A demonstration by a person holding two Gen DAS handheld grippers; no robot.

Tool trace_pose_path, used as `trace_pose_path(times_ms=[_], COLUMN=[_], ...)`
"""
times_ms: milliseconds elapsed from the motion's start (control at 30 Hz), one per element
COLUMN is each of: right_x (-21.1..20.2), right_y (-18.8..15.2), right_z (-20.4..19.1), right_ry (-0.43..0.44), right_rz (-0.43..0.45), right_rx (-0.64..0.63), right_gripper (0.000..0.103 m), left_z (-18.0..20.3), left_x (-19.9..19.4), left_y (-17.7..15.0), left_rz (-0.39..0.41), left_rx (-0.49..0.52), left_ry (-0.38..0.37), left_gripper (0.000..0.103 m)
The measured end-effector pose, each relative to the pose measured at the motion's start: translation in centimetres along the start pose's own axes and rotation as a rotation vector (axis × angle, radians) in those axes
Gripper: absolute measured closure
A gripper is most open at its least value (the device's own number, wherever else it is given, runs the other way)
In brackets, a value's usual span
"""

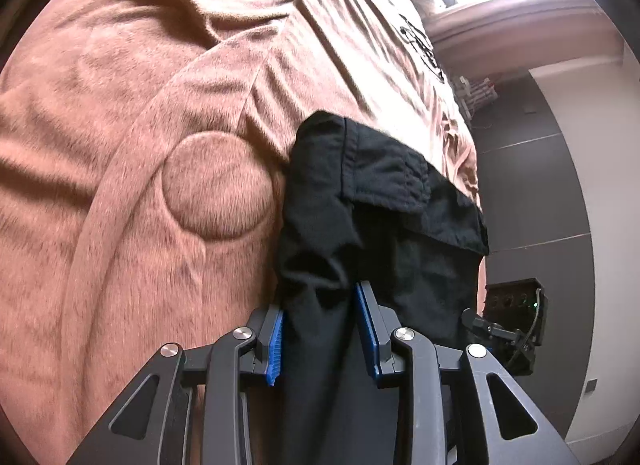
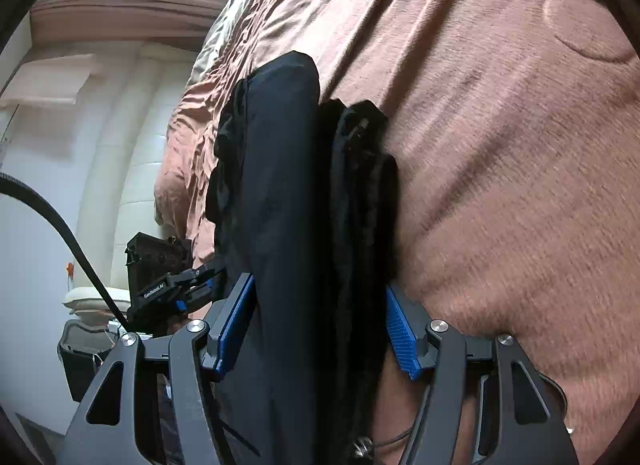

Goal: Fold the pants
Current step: 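Grasp the folded pants edge with the left tool while the right tool grasps the other edge, then lift the folded black pants off the duvet with both tools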

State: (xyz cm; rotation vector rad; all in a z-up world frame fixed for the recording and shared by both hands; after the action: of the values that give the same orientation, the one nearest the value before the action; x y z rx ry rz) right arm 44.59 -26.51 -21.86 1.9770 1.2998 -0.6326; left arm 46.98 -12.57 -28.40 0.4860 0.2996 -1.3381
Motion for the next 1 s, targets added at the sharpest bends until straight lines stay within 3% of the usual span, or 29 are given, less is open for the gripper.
trace_pose_path(times_ms=[133,267,400,467,1000], right_x=[0.0,0.3,-0.6,-1.3,-8.1], right_y=[0.1,-0.1,-0.9,-1.2,-6.9], right_z=[0.2,-0.1,-0.7,-1.5,-6.1], right_ry=[0.005,-0.018,-0.030,-0.033,-0.042], right_rz=[0.014,0.028,0.058,0.085,0.272], right_rx=[-0.015,-0.031,-0.056,-0.076,-0.240], right_gripper=[0.044,0.058,0.072,0.076,0.079], left_z=[-0.2,-0.3,0.7,1.4,9.1], left_x=[0.2,0.0,-0.9,-1.4,-6.6], left_y=[0.7,0.8,0.6,0.4,-2.6], left_rz=[0.002,0.015,0.027,0.035,0.119], left_rx=[0.003,-0.001,0.040,0.052,0.207], left_ry=[-0.022,-0.049,-0.058,-0.066,-0.099], left_gripper=[0.070,0.071,0.084,0.087,0.088])
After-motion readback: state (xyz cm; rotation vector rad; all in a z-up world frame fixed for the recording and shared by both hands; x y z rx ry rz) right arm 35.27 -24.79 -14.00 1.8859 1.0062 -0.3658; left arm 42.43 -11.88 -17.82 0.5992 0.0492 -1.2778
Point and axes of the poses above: each gripper's, at about its wrist camera, not at the fingertips, and x roughly the way its jaws point, z to its right, y to its top, the point moved 8 cm from there along x, roughly the way its jaws point, and after that the axes turned 14 degrees about -y, right-handed, at the moved point
